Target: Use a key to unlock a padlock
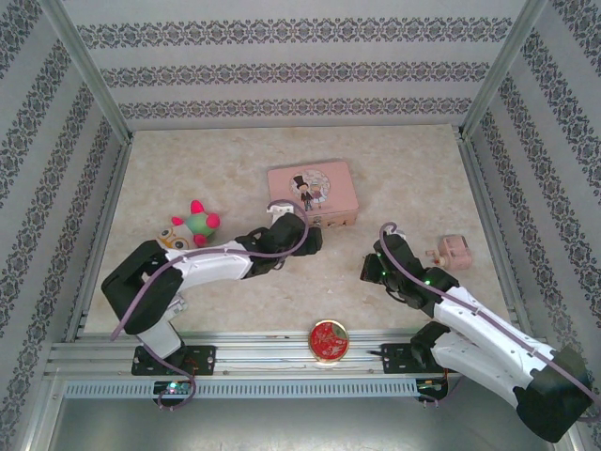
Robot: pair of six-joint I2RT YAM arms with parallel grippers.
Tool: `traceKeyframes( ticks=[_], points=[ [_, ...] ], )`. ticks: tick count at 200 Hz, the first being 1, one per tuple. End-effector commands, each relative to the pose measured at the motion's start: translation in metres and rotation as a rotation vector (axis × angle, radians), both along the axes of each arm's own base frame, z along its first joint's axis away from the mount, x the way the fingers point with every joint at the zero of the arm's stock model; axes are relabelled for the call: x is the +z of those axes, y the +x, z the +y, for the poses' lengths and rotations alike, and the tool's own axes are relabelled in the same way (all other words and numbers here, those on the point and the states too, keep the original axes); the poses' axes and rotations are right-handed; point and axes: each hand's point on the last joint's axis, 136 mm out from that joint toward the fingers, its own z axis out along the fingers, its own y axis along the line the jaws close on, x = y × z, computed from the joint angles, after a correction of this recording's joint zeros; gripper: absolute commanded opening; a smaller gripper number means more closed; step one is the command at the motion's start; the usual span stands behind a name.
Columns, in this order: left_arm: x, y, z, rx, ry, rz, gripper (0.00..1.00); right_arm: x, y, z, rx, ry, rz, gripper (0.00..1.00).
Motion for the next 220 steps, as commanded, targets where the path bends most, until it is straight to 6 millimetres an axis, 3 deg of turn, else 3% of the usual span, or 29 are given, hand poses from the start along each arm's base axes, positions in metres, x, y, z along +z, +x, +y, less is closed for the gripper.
traceKeyframes(
  ticks=[1, 81, 146, 220],
  points=[
    [-0.012, -0.002, -0.006, 0.057, 0.022, 0.053, 1.00, -0.004, 0.001, -0.008, -0.049, -0.016, 0.002, 0.00],
    [-0.032, 0.008, -0.027, 0.076, 0.047, 0.077, 0.93, -0.007, 0.000, -0.013, -0.081, -0.004, -0.013, 0.00],
    [-0.047, 0.018, -0.042, 0.043, 0.168, 0.044, 0.76, 0.001, 0.001, -0.014, -0.086, 0.018, -0.052, 0.00],
    [-0.056, 0.033, -0.039, 0.050, 0.295, 0.000, 0.58, -0.002, 0.002, -0.009, -0.074, 0.041, -0.053, 0.00]
  ],
)
